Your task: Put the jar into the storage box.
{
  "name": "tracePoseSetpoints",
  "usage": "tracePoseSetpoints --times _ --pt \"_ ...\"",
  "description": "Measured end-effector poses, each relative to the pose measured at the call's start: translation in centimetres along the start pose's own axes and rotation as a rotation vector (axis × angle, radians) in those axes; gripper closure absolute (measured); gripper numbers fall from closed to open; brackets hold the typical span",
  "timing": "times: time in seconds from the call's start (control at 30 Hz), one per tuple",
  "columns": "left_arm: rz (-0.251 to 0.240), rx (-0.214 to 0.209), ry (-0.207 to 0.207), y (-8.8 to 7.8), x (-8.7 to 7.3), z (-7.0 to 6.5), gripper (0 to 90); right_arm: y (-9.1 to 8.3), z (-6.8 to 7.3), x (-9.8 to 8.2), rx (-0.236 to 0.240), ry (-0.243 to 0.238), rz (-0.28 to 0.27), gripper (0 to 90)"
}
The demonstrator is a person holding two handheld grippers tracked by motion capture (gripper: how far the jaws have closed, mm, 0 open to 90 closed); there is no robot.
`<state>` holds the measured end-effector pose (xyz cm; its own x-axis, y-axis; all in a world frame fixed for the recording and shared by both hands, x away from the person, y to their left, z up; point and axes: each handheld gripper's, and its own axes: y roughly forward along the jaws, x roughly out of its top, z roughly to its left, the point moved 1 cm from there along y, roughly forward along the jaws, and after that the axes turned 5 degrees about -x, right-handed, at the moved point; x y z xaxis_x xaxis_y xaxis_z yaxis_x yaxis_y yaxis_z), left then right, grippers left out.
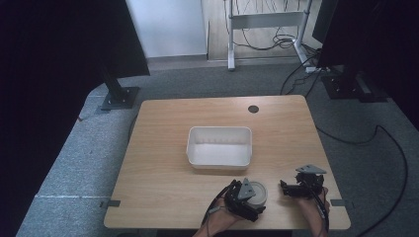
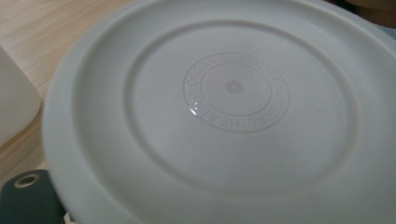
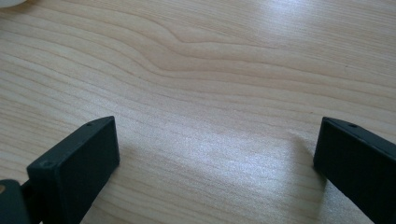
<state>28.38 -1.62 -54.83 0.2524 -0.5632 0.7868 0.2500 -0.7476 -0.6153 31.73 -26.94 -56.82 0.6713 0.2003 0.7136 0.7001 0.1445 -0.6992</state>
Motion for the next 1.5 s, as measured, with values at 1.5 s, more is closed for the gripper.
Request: tracePoseSetpoints --times 1.5 --pt "-0.042 0.168 -0.051 -6.3 2.1 6.7 10.3 0.0 0.0 0.0 0.000 0.000 0.000 0.0"
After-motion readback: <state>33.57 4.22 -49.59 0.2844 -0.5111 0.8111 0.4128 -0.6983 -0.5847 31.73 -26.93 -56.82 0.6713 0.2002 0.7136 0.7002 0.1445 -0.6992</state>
